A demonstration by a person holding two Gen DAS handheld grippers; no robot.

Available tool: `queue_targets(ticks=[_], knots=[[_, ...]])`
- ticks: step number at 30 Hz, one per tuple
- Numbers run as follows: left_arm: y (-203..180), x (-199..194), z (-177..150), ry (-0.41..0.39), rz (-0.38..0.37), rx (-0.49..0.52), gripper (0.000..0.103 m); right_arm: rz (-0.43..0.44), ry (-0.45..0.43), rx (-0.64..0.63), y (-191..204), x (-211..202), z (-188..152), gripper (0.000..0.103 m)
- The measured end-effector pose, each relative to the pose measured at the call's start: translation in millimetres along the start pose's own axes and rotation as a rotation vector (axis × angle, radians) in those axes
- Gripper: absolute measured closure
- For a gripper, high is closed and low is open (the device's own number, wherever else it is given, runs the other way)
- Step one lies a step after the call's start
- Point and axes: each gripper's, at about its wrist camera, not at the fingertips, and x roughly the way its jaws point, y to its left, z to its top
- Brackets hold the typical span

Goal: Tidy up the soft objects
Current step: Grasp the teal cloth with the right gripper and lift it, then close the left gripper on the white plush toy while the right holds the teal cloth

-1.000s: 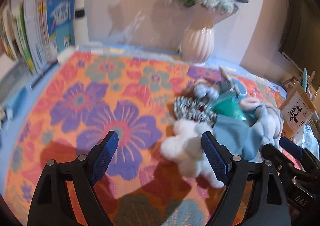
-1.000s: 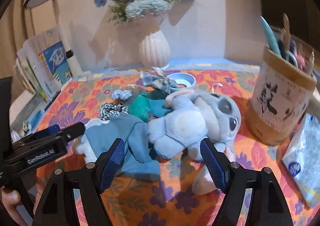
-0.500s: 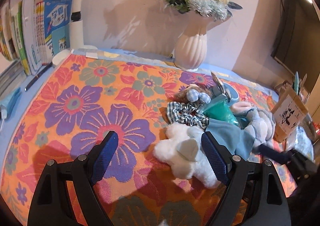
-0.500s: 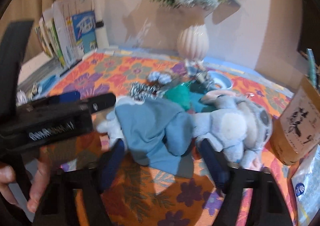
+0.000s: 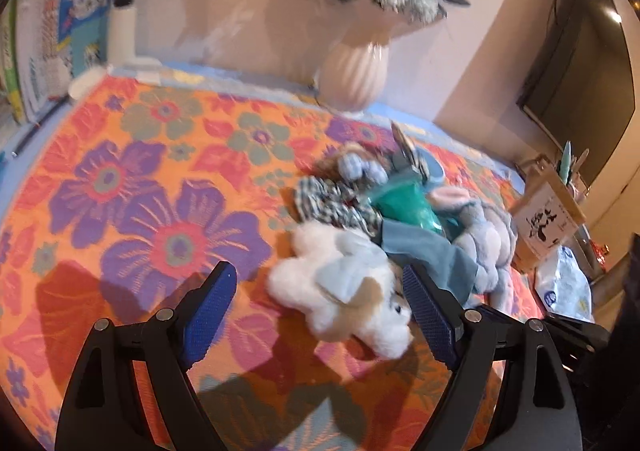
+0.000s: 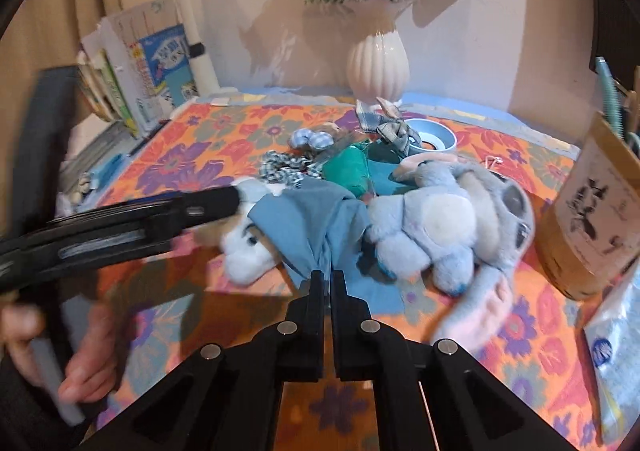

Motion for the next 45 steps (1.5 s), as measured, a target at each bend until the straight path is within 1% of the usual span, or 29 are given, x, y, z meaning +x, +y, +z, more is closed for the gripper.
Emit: queue_targets(ticks=[2,5,7,8,9,10,11,13,14,15,16,17,18,20,23,26,29,31,32,33,34,35,36,37,38,39,42,44,45], knots=[[-2,8,0,0.041,-0.011,-0.004,0.019,0.023,-0.001,-0.024,2,-15,-6,0.100],[-10,19,-1,0.074,0.020,0.024,0.019,0.018,0.017,-0.064,6,-27,-15,0.100],[-11,21,-1,0.077,0.020,0.018,0.019,0.016,0.053,-0.069,9,-20,-15,0.094],[-9,21,0,0.069,0.012,0.012,0.019,-0.001,0.064,-0.070,11,-15,-14,0.080],[-7,22,0,0.071,0.004,-0.007,0.019,-0.022,0.070,-0.074,15,-9,-12,0.059],[-4,22,0,0.072,-0.004,-0.021,0.019,-0.023,0.063,-0.090,19,-3,-9,0.051],[-1,22,0,0.073,-0.010,-0.032,0.019,-0.027,0.051,-0.106,24,2,-8,0.048],[4,19,-2,0.062,-0.022,-0.058,0.019,-0.056,0.062,-0.138,33,20,-1,0.049],[6,18,-3,0.054,-0.026,-0.063,0.019,-0.063,0.066,-0.138,33,26,1,0.056],[8,16,-3,0.045,-0.031,-0.070,0.019,-0.075,0.068,-0.130,32,34,4,0.068],[9,15,-4,0.038,-0.036,-0.075,0.019,-0.088,0.077,-0.118,30,42,7,0.076],[10,14,-4,0.035,-0.043,-0.076,0.019,-0.094,0.092,-0.097,25,48,9,0.091],[10,14,-4,0.033,-0.049,-0.076,0.019,-0.089,0.094,-0.074,19,50,10,0.095],[9,13,-4,0.028,-0.054,-0.068,0.019,-0.048,0.076,-0.048,12,41,8,0.097],[4,14,-3,0.036,-0.051,-0.048,0.019,0.019,0.041,-0.065,9,10,-2,0.097],[-5,16,-3,0.048,-0.054,-0.014,0.019,0.060,0.050,-0.096,7,-19,-19,0.097],[-12,22,-3,0.064,-0.051,-0.013,0.019,0.011,0.080,-0.095,0,-25,-31,0.096],[-16,27,-3,0.073,-0.027,-0.009,0.023,0.018,0.125,-0.062,-9,-19,-34,0.091],[-17,31,-3,0.088,-0.002,0.002,0.023,0.026,0.143,-0.029,-16,-17,-34,0.085],[-18,34,-3,0.097,0.003,0.007,0.026,0.045,0.154,-0.007,-21,-16,-34,0.067],[-19,37,-3,0.107,0.004,0.012,0.035,0.072,0.160,0.013,-24,-15,-34,0.055],[-19,37,-4,0.106,0.003,0.016,0.039,0.082,0.147,0.025,-27,-18,-34,0.035],[-18,36,-4,0.101,0.001,0.016,0.045,0.078,0.123,0.028,-26,-21,-33,0.024],[-17,35,-4,0.093,-0.008,0.012,0.054,0.080,0.108,0.028,-26,-23,-32,0.022],[-14,34,-4,0.083,-0.026,0.003,0.054,0.094,0.098,0.026,-24,-24,-30,0.021],[-11,32,-4,0.072,-0.040,-0.011,0.058,0.109,0.099,0.027,-22,-23,-29,0.020],[3,24,-2,0.022,-0.078,-0.084,0.059,0.109,0.118,0.014,-10,-7,-24,0.020],[10,23,-1,0.013,-0.083,-0.121,0.059,0.089,0.140,0.011,-3,10,-23,0.020],[13,24,-1,0.021,-0.099,-0.135,0.058,0.075,0.148,0.015,-2,17,-22,0.023]])
